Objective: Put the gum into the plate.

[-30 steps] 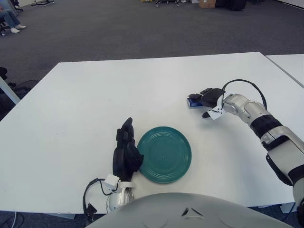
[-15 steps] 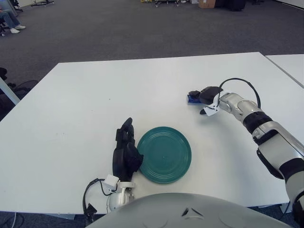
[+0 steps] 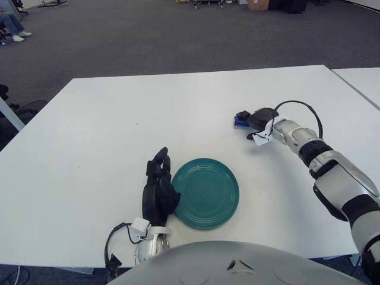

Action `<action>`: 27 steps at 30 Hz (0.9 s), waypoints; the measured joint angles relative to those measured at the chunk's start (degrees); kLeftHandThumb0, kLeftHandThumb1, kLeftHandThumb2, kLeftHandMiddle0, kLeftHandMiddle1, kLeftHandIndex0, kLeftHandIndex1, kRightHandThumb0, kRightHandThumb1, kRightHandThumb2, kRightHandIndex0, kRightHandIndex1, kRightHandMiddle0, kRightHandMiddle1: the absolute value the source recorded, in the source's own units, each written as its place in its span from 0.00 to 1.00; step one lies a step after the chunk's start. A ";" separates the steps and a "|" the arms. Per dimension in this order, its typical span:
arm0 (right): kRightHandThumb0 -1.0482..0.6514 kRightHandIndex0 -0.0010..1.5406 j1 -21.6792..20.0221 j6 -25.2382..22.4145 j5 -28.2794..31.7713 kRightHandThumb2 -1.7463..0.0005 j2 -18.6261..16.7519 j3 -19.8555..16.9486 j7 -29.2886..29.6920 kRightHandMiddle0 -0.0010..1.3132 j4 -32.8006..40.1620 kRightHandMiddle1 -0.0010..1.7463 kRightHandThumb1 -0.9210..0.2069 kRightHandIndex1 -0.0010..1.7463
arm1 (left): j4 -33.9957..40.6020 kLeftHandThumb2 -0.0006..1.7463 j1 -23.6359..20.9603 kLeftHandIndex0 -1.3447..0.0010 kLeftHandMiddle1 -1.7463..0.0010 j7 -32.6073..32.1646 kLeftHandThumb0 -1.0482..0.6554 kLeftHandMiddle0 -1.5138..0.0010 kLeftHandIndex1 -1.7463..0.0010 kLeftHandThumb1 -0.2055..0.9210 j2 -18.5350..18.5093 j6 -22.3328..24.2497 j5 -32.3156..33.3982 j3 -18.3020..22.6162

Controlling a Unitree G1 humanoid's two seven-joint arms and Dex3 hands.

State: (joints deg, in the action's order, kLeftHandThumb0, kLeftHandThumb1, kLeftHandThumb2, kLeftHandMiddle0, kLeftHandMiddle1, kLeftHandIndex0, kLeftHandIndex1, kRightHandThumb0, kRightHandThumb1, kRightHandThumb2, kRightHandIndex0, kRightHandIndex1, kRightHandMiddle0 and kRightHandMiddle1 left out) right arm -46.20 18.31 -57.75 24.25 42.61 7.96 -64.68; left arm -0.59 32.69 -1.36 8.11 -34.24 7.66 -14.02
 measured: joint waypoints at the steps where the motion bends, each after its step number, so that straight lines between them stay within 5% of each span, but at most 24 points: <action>1: 0.23 0.22 -0.02 -0.50 0.01 0.64 -0.25 0.10 0.87 0.00 -0.54 0.54 0.00 0.58 | 0.09 0.54 0.01 1.00 0.99 0.00 0.00 0.82 0.57 1.00 0.00 0.22 0.00 -0.01; 3: 0.23 0.22 -0.11 -1.29 0.08 0.64 -0.64 0.18 2.36 0.00 -1.54 0.57 0.00 0.62 | 0.26 0.54 0.02 1.00 0.99 0.00 0.00 0.82 0.57 1.00 -0.01 0.61 0.00 -0.03; 8: 0.24 0.25 -0.19 -2.92 0.84 0.66 -1.30 -0.11 4.32 0.00 -3.11 0.84 0.00 0.78 | 0.66 0.54 0.05 1.00 1.00 0.16 0.00 0.82 0.60 1.00 -0.04 1.63 0.35 -0.05; 10: 0.24 0.33 -0.17 -3.94 1.79 0.64 -1.60 -0.56 5.56 0.14 -3.84 0.93 0.00 0.90 | 0.96 0.55 0.07 1.00 1.00 0.60 0.00 0.82 0.60 1.00 -0.07 2.31 0.82 -0.11; 16: 0.27 0.49 0.95 -4.65 3.85 0.60 -2.00 -1.92 9.06 0.39 -4.19 0.99 0.00 0.99 | 1.36 0.55 0.09 1.00 1.00 0.98 0.00 0.82 0.61 1.00 -0.08 3.24 1.01 -0.09; 27: 0.30 0.65 2.39 -3.53 6.76 0.56 -2.21 -3.70 12.98 0.57 -5.04 1.00 0.00 1.00 | 1.70 0.55 -0.02 1.00 1.00 1.67 0.00 0.82 0.61 1.00 -0.07 3.97 1.64 0.10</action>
State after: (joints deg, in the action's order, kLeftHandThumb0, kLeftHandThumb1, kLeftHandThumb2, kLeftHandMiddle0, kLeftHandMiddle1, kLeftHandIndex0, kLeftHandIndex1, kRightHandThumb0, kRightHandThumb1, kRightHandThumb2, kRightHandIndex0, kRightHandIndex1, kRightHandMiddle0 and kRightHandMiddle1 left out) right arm -43.82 14.79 -50.99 22.04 38.91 20.94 -69.72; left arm 1.11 32.67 0.30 8.04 -30.26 9.30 -13.92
